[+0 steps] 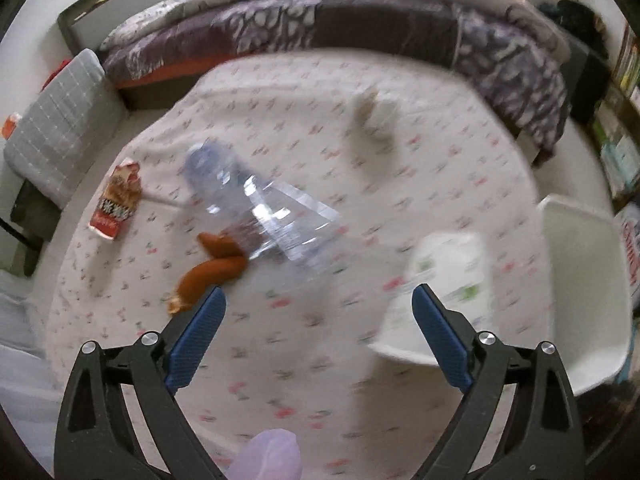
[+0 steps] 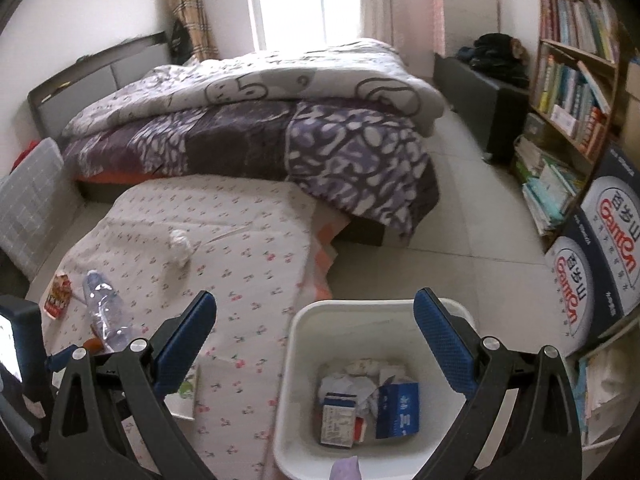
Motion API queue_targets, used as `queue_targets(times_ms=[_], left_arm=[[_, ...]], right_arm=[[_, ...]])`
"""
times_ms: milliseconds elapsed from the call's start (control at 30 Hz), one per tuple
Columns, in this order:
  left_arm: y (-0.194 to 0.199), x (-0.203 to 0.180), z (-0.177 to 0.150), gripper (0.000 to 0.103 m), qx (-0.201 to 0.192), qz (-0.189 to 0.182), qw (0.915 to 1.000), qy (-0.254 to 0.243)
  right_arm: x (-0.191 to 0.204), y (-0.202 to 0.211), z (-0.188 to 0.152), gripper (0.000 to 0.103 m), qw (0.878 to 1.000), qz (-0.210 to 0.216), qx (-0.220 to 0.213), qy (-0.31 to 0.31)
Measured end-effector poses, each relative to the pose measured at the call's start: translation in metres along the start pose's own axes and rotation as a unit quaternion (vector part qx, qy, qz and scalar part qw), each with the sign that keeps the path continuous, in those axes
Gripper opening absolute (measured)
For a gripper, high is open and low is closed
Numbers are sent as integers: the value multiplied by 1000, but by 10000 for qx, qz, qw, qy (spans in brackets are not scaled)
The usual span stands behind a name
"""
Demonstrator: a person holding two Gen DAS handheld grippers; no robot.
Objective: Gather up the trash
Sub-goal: 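Grasp an orange peel with the left tool while the right tool grasps the clear plastic bottle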
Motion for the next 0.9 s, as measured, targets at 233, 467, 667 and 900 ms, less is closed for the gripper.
queue_targets(times_ms=[233,467,667,900], left_arm=[[-37,50,-15,92,365,446,9960,-682],[-61,63,-17,89,467,10,9967,-670],[-59,61,-14,58,331,-221,9971,-643],[-44,90,-17,26,356,-195,9992,-59]], right_arm=[[24,-12,-5,96,9997,62,163,175],[47,-25,-9,96,9984,392,291,300],[69,-39,-15,96,9953,752,565,217],[96,-50,-24,96,9918,980,756,316]])
Point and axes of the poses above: each gripper's, at about its wrist camera, not at the fingertips, and y roughly against the way its jaws point, x to its left, z to its top, the point moved 4 cm from there along -y, roughly the way its jaws point, and after that the axes turned 5 degrees about -x, right-handed, at the moved point
